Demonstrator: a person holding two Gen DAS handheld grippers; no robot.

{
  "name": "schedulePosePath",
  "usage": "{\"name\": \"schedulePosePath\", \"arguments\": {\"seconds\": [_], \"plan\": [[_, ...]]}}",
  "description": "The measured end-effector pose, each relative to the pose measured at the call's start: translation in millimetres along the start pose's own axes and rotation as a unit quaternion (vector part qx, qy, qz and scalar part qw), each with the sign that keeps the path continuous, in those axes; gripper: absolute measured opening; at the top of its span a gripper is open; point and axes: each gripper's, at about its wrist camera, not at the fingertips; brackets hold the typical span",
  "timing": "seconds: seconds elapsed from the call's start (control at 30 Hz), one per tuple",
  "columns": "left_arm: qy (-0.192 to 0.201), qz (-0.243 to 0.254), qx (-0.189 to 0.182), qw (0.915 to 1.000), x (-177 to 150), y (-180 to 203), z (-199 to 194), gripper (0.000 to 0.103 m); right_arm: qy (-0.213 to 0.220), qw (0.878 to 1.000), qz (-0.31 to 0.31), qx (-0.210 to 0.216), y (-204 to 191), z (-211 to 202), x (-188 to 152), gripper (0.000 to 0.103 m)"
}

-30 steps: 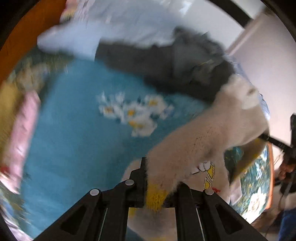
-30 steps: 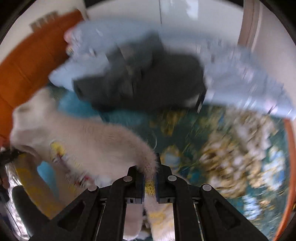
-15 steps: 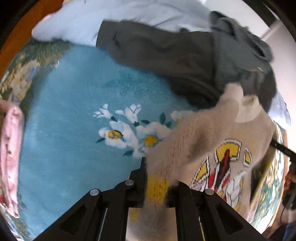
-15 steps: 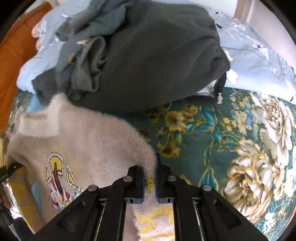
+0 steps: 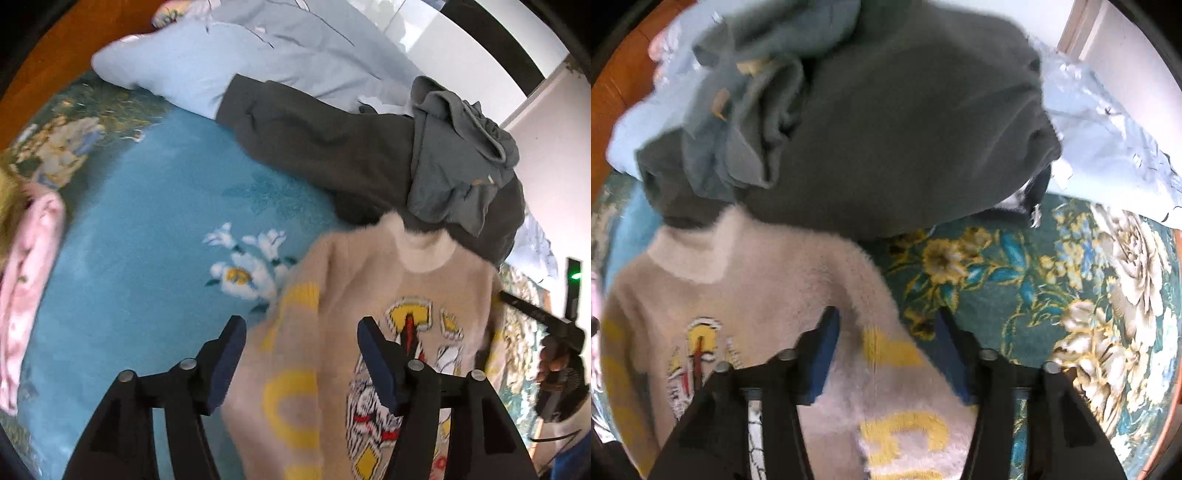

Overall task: Fold clothes
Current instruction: 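Spread the beige sweater flat on the blanket with both grippers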

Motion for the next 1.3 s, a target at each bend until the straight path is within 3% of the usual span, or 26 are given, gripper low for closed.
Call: {"name": "schedulePosePath", "arguments": {"seconds": [0.1, 0.2, 0.3, 0.37, 0.4, 0.43, 0.53, 0.67, 0.73, 0.83, 0.9, 0.93, 0.97, 1.2, 1.23, 1.27, 1.3], "plan": [[0.000, 0.014, 0.037, 0.9992, -24.8, 6.5, -1.5, 0.067, 0.007, 1.000, 0.000, 0.006, 3.1, -12.3, -25.1, 0.056], [-0.036, 0.037, 0.083, 0.9952, -57.1, 13.7, 7.2, 0.067, 0.013, 1.000, -0.001, 0.011, 6.2, -24.6, -50.1, 0.056], [-0.061, 0.024, 0.079, 0.9947, -73.7, 7.2, 10.5, 0.066, 0.020, 1.000, -0.001, 0.017, 9.2, -36.9, -75.2, 0.056], [-0.074, 0.013, 0.078, 0.9941, -78.4, 1.3, 14.6, 0.044, 0.025, 0.999, -0.002, 0.020, 11.3, -45.1, -91.9, 0.056], [-0.079, 0.009, 0.080, 0.9936, -78.3, -1.7, 16.6, 0.021, 0.027, 0.999, -0.002, 0.022, 12.3, -49.2, -100.3, 0.056], [-0.080, 0.003, 0.081, 0.9935, -77.4, -5.6, 16.3, 0.008, 0.029, 0.999, -0.002, 0.024, 13.4, -53.3, -108.6, 0.056], [-0.066, 0.002, 0.097, 0.9931, -66.8, -17.6, 11.5, 0.008, 0.034, 0.999, -0.003, 0.030, 16.3, -64.0, -133.4, 0.056], [-0.027, 0.022, 0.163, 0.9860, -33.3, -44.6, 5.6, 0.008, 0.007, 0.999, -0.012, 0.040, 14.7, -43.4, -155.3, 0.056], [-0.025, 0.019, 0.192, 0.9809, -12.9, -71.7, 16.7, 0.019, -0.001, 0.999, -0.015, 0.042, 11.5, -35.2, -161.5, 0.056], [-0.066, -0.007, 0.209, 0.9757, -6.5, -99.6, 28.9, 0.040, -0.008, 0.999, -0.023, 0.037, 7.4, -22.8, -164.5, 0.056], [-0.048, -0.030, 0.183, 0.9815, -7.3, -104.3, 18.0, 0.044, -0.012, 0.999, -0.033, 0.027, 5.7, -16.2, -165.6, 0.056], [-0.037, -0.042, 0.169, 0.9841, -7.8, -106.4, 12.1, 0.054, -0.012, 0.999, -0.037, 0.020, 5.8, -13.5, -165.6, 0.056], [-0.025, -0.049, 0.171, 0.9837, -9.7, -105.1, 6.1, 0.057, -0.013, 0.999, -0.040, 0.014, 6.1, -10.7, -165.6, 0.056], [0.071, -0.092, 0.125, 0.9853, -32.6, -65.0, -45.4, 0.065, -0.011, 1.000, -0.014, 0.009, 10.3, 3.9, -163.5, 0.054], [0.085, -0.098, 0.116, 0.9847, -36.1, -58.5, -53.0, 0.065, -0.010, 1.000, -0.009, 0.010, 11.6, 3.5, -164.0, 0.051], [0.086, -0.096, 0.100, 0.9866, -40.8, -51.7, -54.9, 0.065, -0.010, 1.000, -0.003, 0.010, 13.4, 2.9, -164.5, 0.023], [0.080, -0.088, 0.083, 0.9894, -44.8, -42.8, -54.4, 0.065, -0.012, 1.000, 0.006, 0.008, 17.8, 1.1, -165.1, 0.008]]}}
Point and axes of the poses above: each gripper's, at about its wrist camera, not at the fingertips, and z roughly the way its jaws point, y to its right, x to its top, and after that the axes turned 9 degrees about x, right-handed
